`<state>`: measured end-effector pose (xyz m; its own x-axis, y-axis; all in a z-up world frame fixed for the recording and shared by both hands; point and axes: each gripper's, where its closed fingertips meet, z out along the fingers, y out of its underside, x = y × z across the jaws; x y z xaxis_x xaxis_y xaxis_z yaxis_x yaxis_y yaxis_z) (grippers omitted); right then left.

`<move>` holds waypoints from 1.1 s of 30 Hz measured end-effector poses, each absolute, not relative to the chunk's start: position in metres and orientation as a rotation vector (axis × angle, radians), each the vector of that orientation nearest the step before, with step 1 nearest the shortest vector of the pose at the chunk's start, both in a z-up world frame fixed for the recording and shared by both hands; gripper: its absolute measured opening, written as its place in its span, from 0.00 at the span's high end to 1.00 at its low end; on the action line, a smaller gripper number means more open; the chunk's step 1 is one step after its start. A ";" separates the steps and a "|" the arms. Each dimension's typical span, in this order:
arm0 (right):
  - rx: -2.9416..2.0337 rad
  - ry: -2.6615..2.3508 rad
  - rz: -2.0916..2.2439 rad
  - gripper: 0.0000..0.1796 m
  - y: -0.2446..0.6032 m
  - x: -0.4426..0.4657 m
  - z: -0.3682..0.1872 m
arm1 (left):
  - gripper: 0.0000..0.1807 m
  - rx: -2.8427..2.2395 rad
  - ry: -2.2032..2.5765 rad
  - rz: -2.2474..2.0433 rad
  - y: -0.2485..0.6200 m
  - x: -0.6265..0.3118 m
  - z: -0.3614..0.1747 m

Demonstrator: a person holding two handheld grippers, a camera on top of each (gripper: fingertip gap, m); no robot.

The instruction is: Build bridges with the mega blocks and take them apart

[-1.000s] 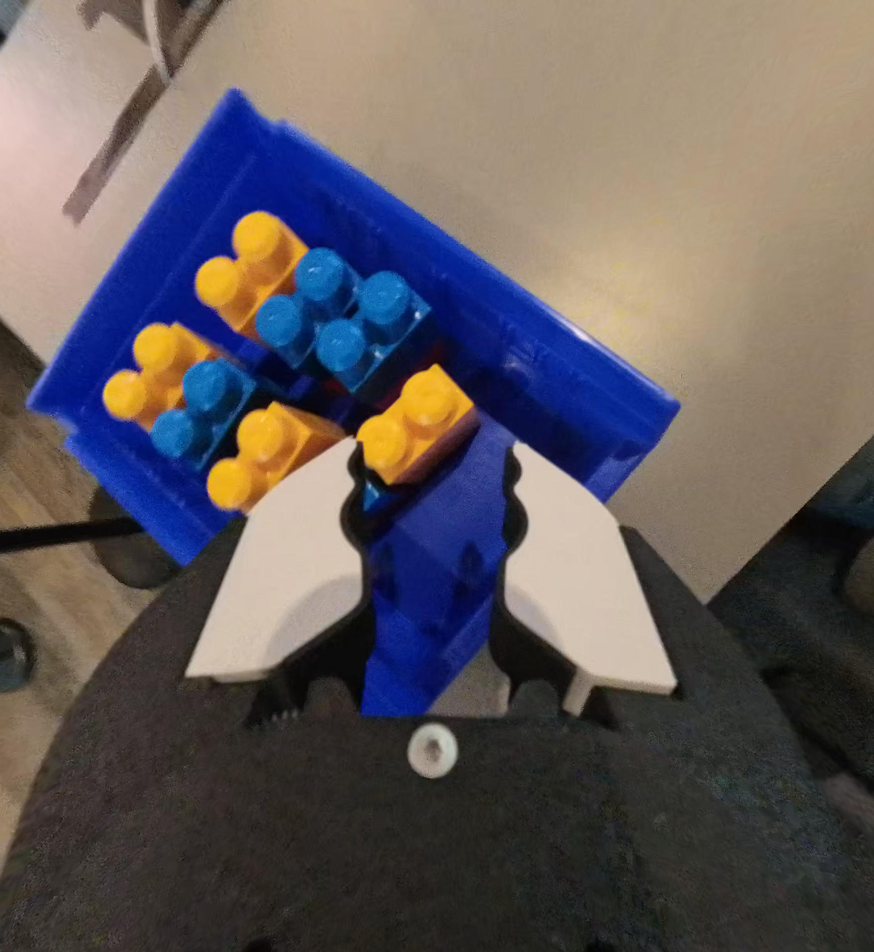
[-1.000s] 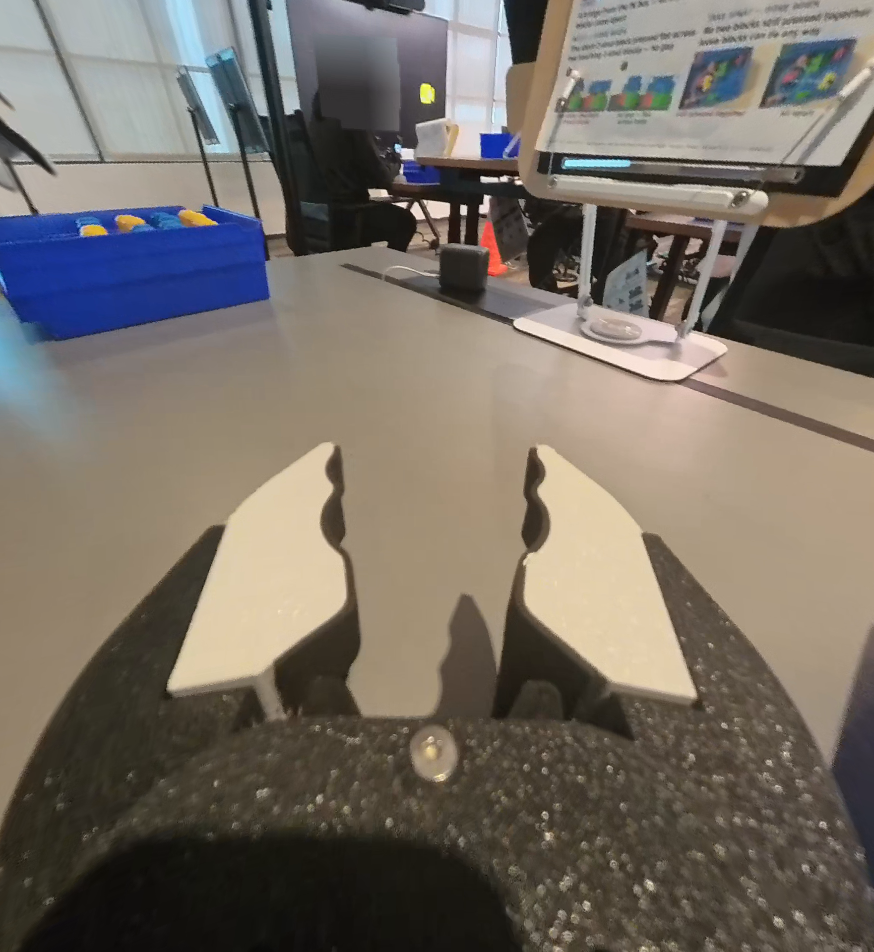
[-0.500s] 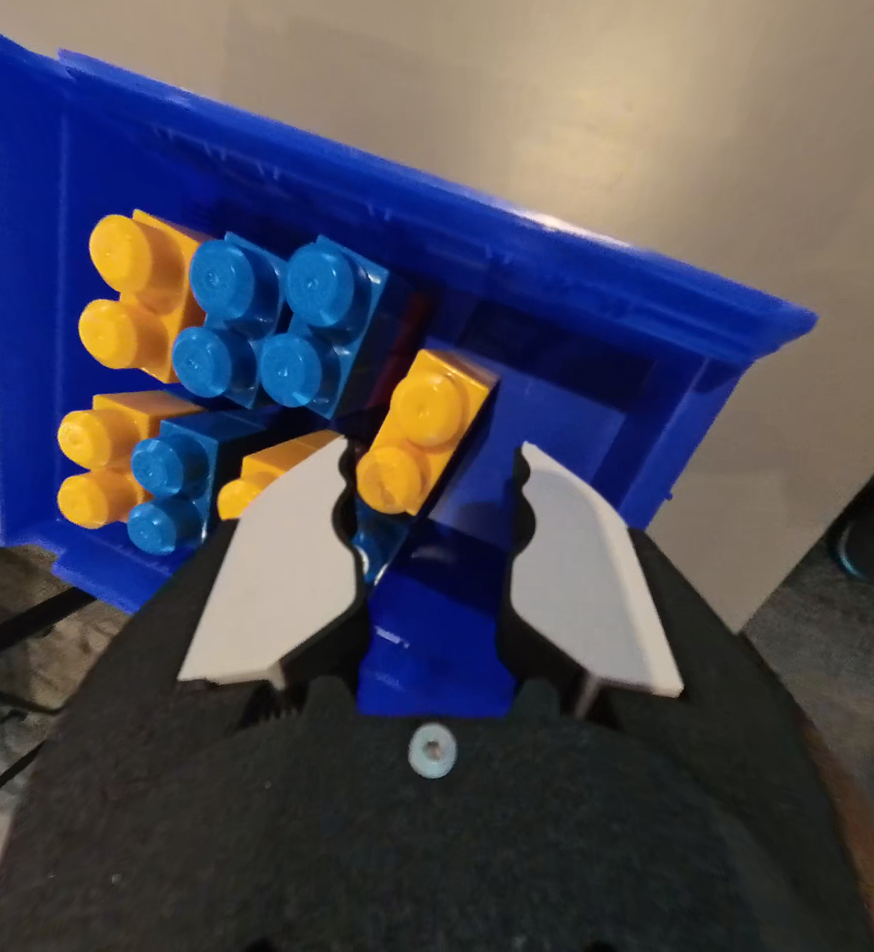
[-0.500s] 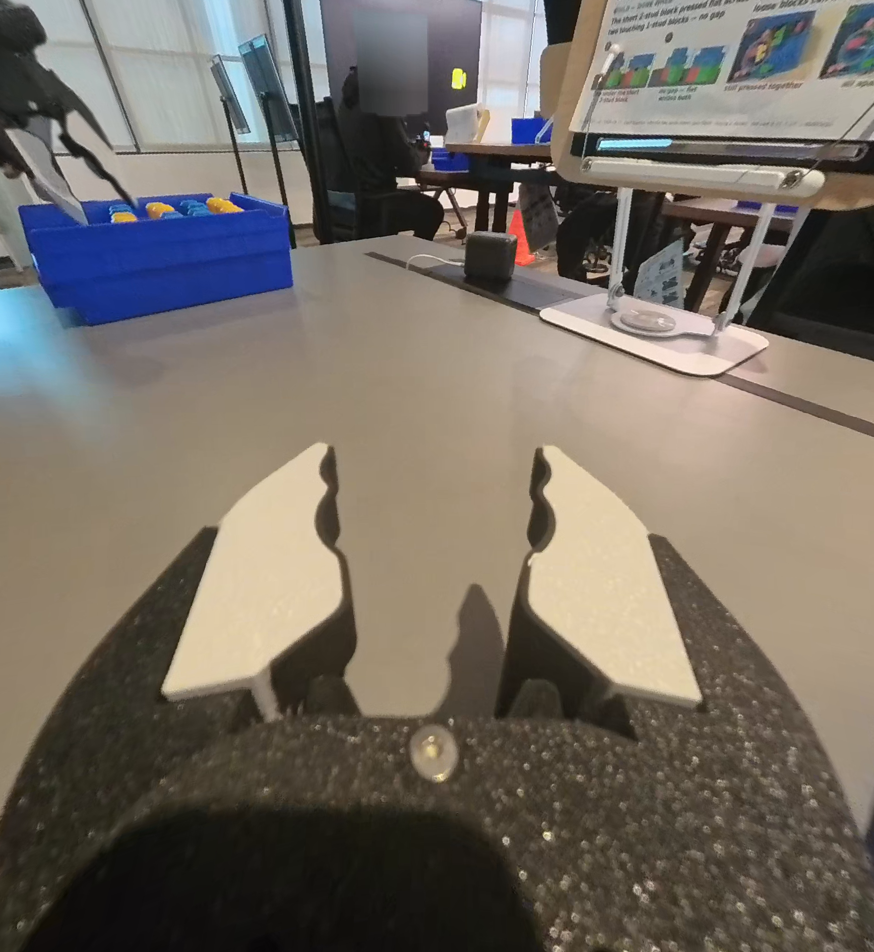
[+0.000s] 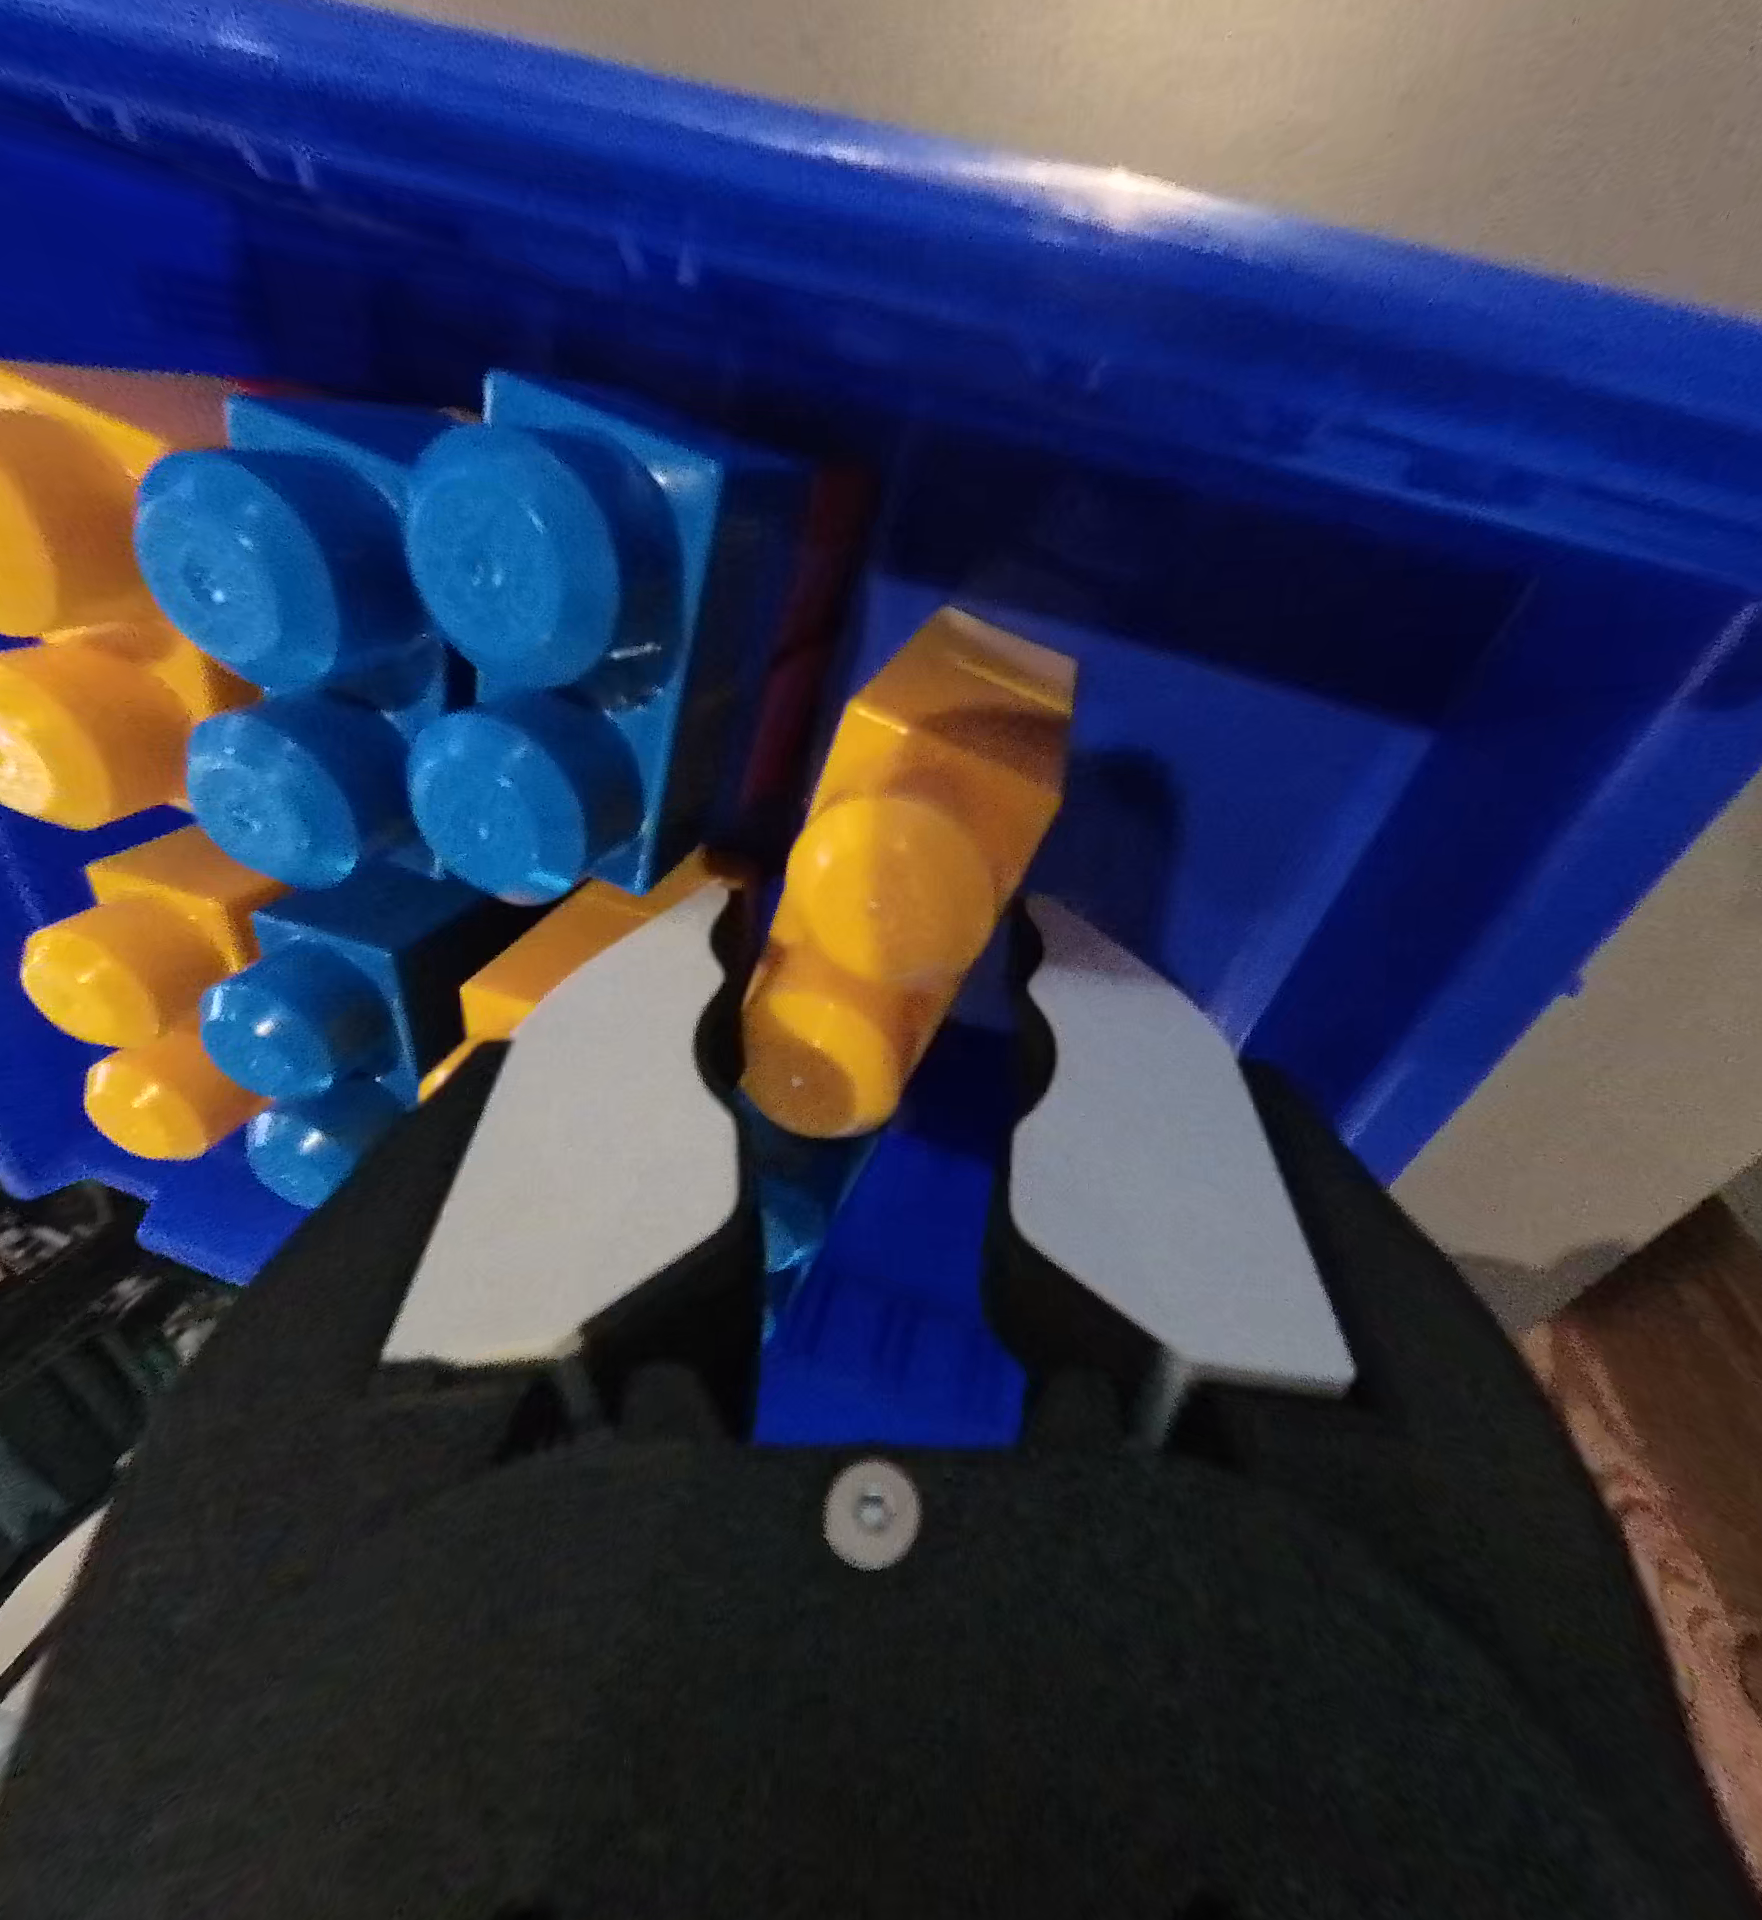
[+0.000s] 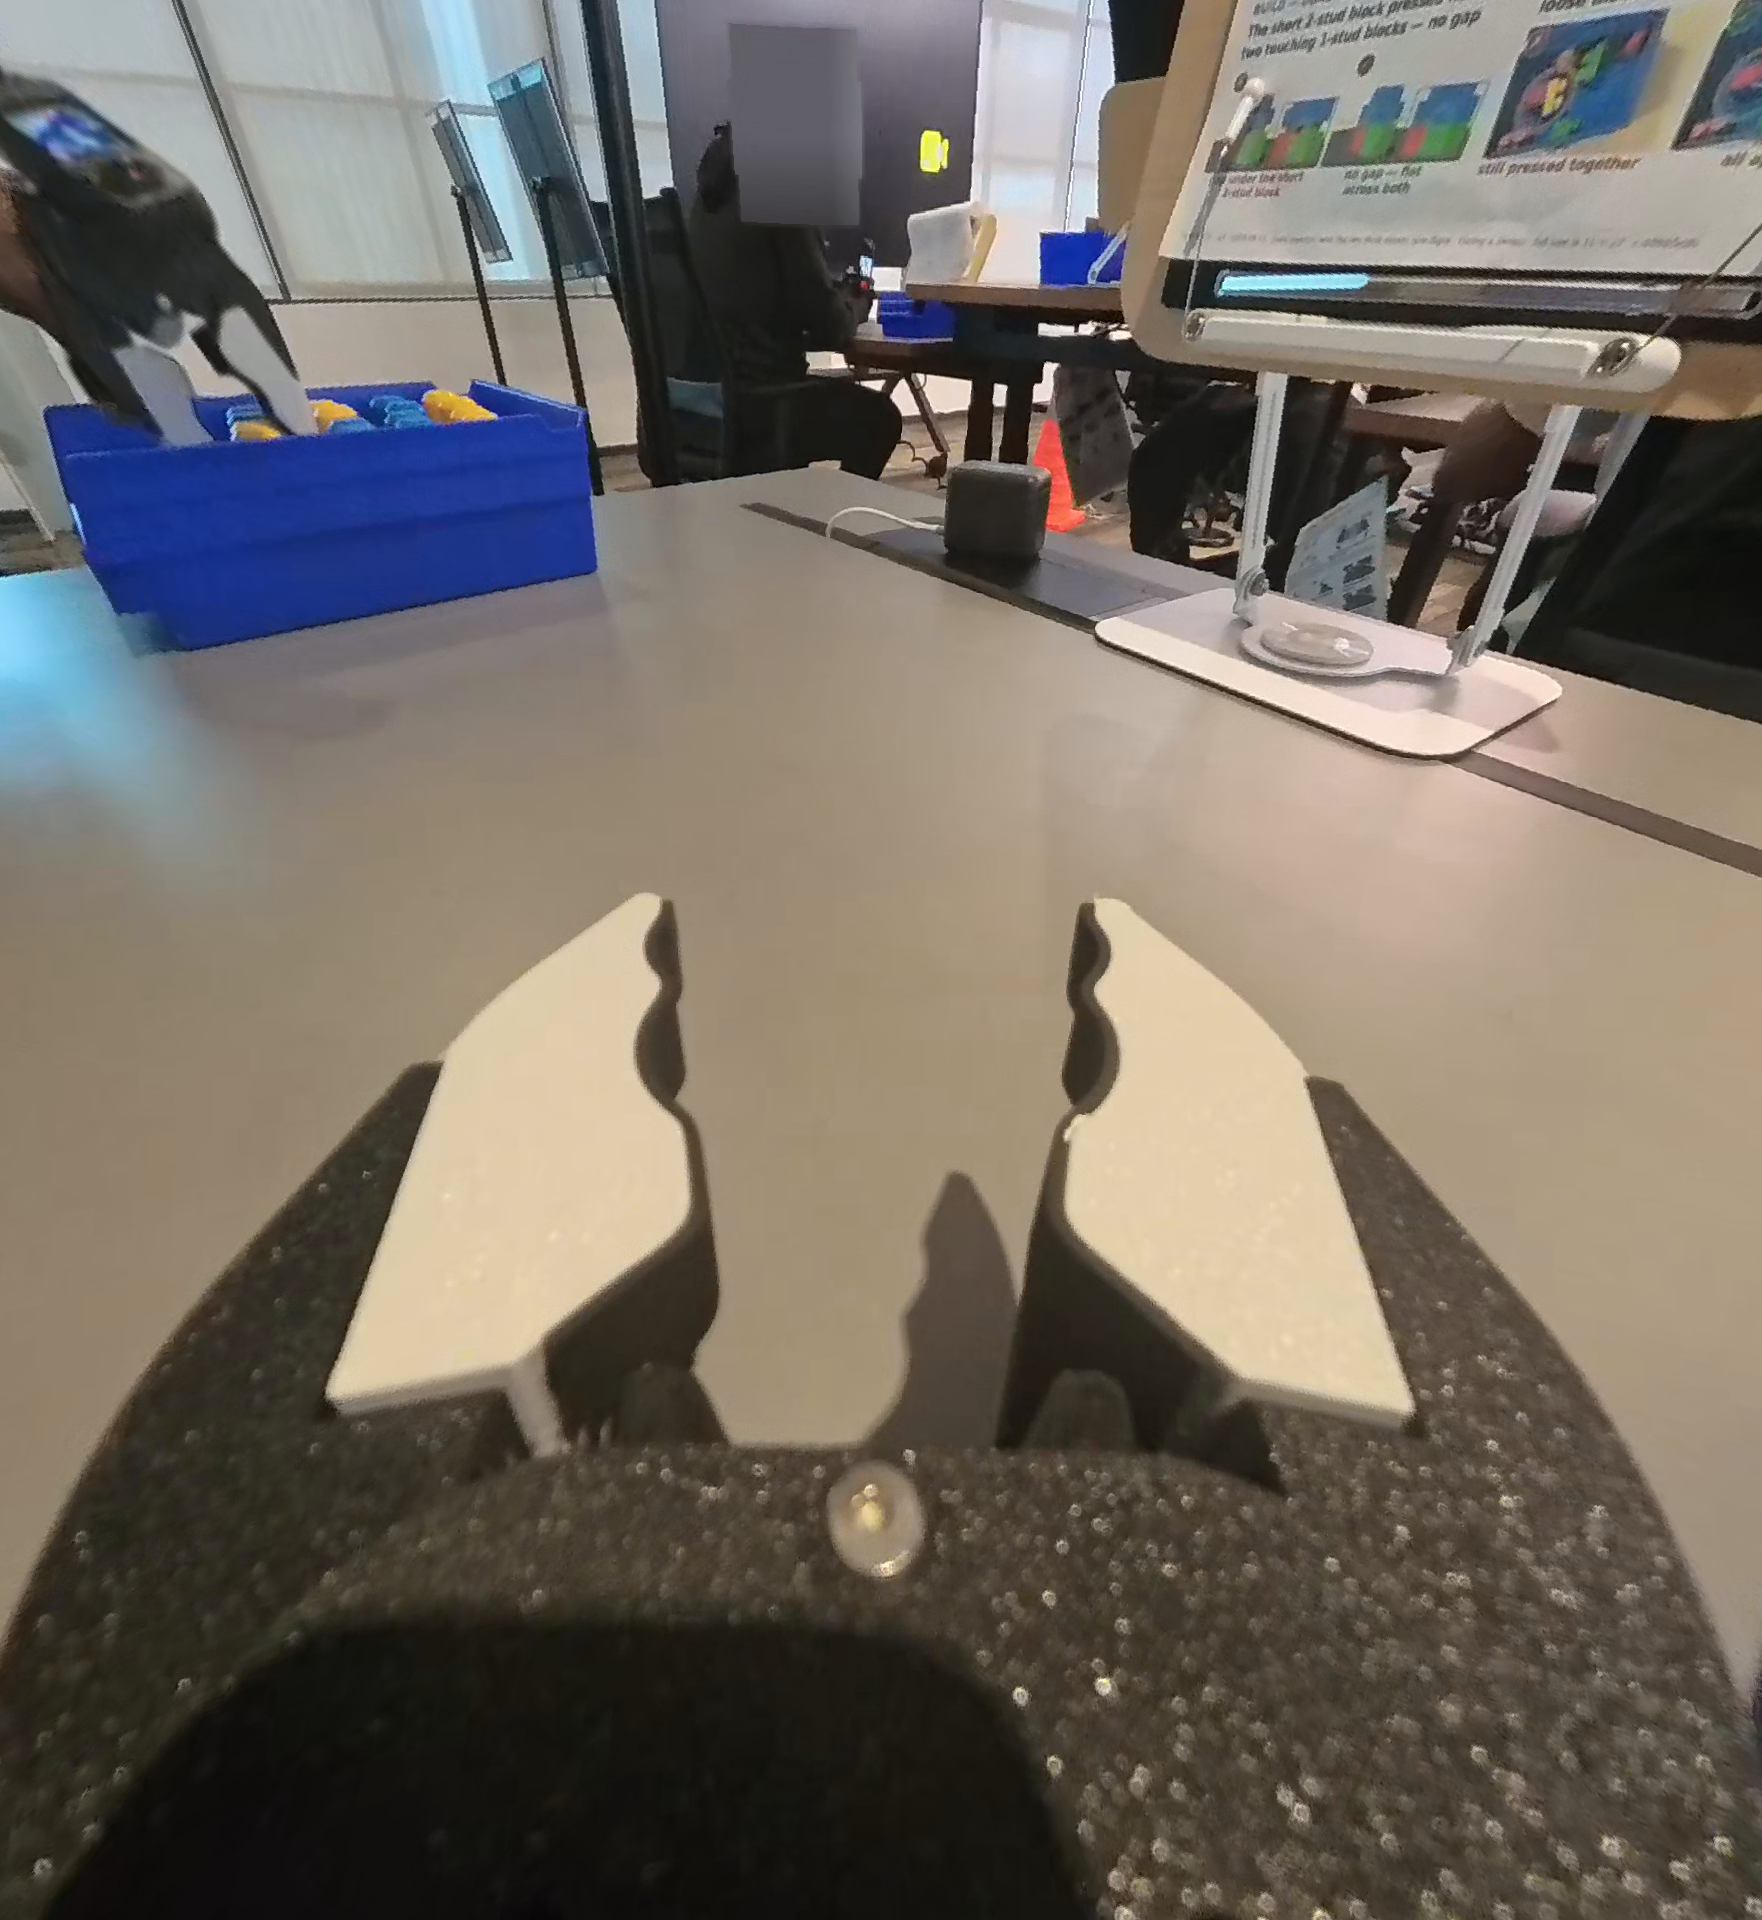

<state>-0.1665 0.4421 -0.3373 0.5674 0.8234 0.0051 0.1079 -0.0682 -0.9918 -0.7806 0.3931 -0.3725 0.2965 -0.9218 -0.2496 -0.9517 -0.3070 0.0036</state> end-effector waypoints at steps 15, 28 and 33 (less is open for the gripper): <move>-1.534 -0.806 0.759 0.61 0.437 -0.168 -0.332 | 0.79 -2.666 1.389 0.364 0.394 -0.790 -0.349; -1.520 -0.801 0.809 0.60 0.433 -0.170 -0.328 | 0.79 -2.218 0.965 -0.146 0.440 -0.657 -0.181; -1.528 -0.809 0.833 0.60 0.433 -0.172 -0.330 | 0.80 -1.868 0.943 -0.665 0.456 -0.510 -0.177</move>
